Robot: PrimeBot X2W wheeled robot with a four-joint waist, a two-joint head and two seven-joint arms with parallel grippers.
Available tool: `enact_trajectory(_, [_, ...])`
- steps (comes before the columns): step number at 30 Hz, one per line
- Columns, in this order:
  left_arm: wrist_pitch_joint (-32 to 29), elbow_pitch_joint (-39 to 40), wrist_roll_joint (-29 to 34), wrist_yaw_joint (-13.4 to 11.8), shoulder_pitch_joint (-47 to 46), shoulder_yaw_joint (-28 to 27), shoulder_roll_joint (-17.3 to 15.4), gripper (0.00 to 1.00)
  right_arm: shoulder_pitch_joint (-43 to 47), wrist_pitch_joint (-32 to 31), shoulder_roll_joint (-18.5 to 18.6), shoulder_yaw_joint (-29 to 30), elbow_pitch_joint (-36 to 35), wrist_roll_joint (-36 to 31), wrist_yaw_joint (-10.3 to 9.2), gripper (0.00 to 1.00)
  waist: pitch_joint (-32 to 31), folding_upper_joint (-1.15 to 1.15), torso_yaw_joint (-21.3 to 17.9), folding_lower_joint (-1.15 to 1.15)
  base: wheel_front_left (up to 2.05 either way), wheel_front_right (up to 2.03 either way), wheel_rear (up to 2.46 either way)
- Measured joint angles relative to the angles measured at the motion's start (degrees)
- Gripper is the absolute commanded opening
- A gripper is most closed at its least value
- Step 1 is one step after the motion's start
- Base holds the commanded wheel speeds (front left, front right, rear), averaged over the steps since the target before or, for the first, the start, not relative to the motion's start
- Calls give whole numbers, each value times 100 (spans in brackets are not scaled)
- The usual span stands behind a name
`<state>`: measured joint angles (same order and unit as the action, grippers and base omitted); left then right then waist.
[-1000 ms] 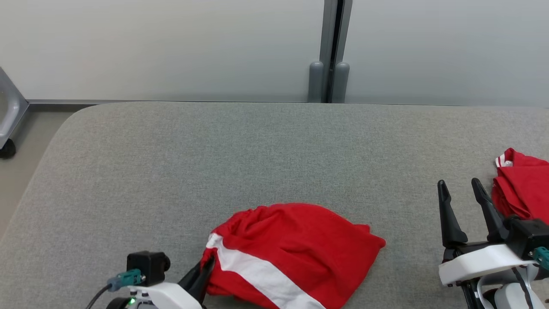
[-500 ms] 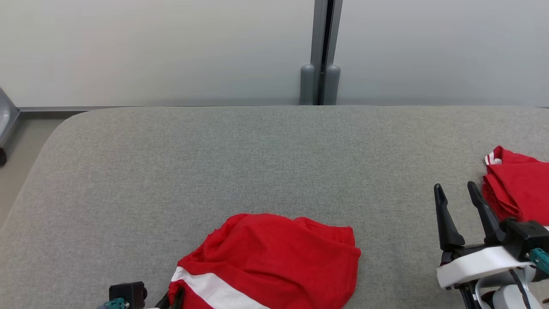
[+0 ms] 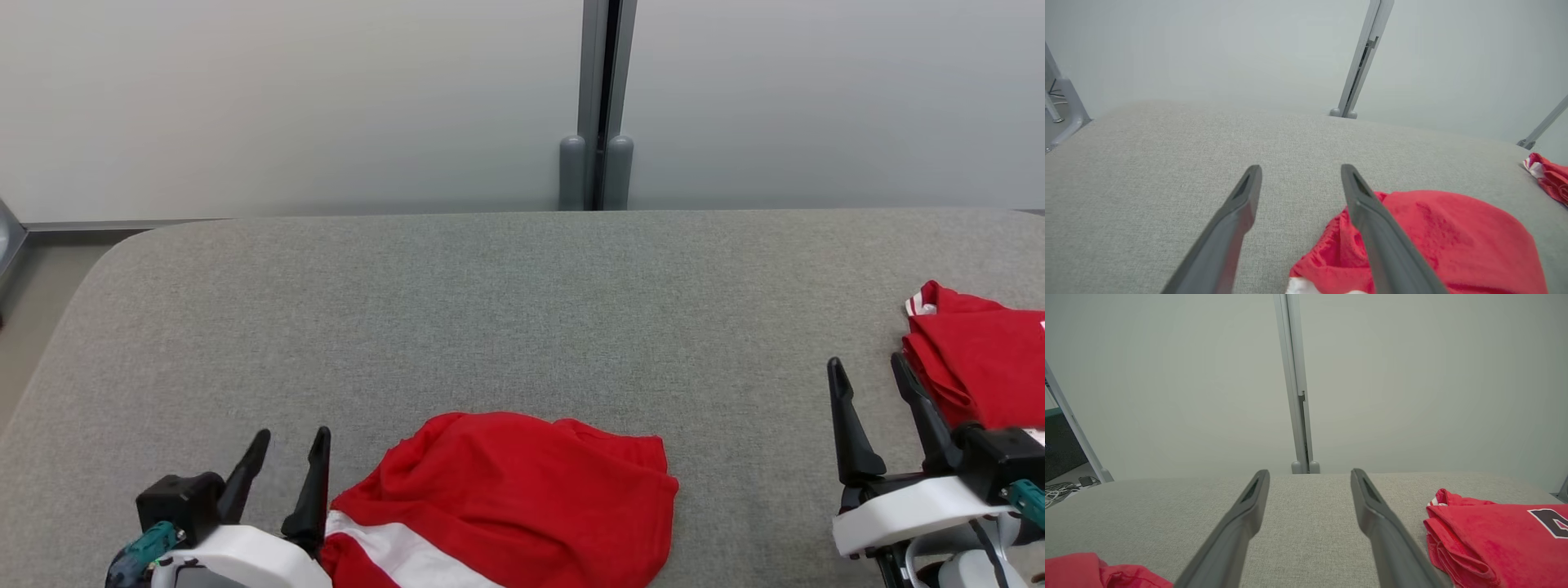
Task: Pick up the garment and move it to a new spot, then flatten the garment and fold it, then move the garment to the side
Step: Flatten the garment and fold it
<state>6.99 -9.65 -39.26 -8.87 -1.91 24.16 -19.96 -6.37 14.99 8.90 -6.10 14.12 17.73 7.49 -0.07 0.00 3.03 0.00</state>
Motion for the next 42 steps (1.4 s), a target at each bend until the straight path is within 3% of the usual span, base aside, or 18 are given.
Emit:
enact_trajectory(6, [397,366,180,-159,62,-142,-110,100,58,0,-25,-13,41,12,0,100,-29,0,-35,0,0,0,0])
enact_trajectory(9, [541,505,244,-179,81,-183,-102,100,78,-160,-10,-304,81,371,0,100,-33,0,-29,0,0,0,0])
enact_trajectory(15, [725,638,441,-201,168,-327,-90,100,249,-1385,370,-1382,100,1677,0,100,-39,0,55,0,0,0,0])
enact_trajectory(23, [768,613,457,-148,191,-336,-22,100,369,-2499,632,-2125,24,2732,0,100,22,0,241,0,0,0,0])
enact_trajectory(35, [788,582,541,-76,160,-375,49,100,67,-2911,371,-2581,541,3473,0,100,153,0,471,0,0,0,0])
enact_trajectory(36, [790,572,545,-70,161,-389,56,100,39,-2909,363,-2606,537,3549,0,88,163,0,493,0,0,0,0])
enact_trajectory(37, [790,561,547,-68,161,-405,71,100,11,-2883,366,-2627,533,3602,0,51,173,0,515,0,0,0,0])
enact_trajectory(38, [791,546,557,-54,162,-415,91,100,-11,-2803,371,-2637,533,3640,0,38,178,0,538,0,0,0,0])
enact_trajectory(40, [791,516,565,-23,164,-430,127,100,-42,-2685,435,-2675,517,3715,0,0,182,0,586,0,0,0,0])
enact_trajectory(42, [792,486,572,-9,165,-449,155,100,-53,-2541,501,-2716,457,3820,0,0,175,0,631,0,0,0,0])
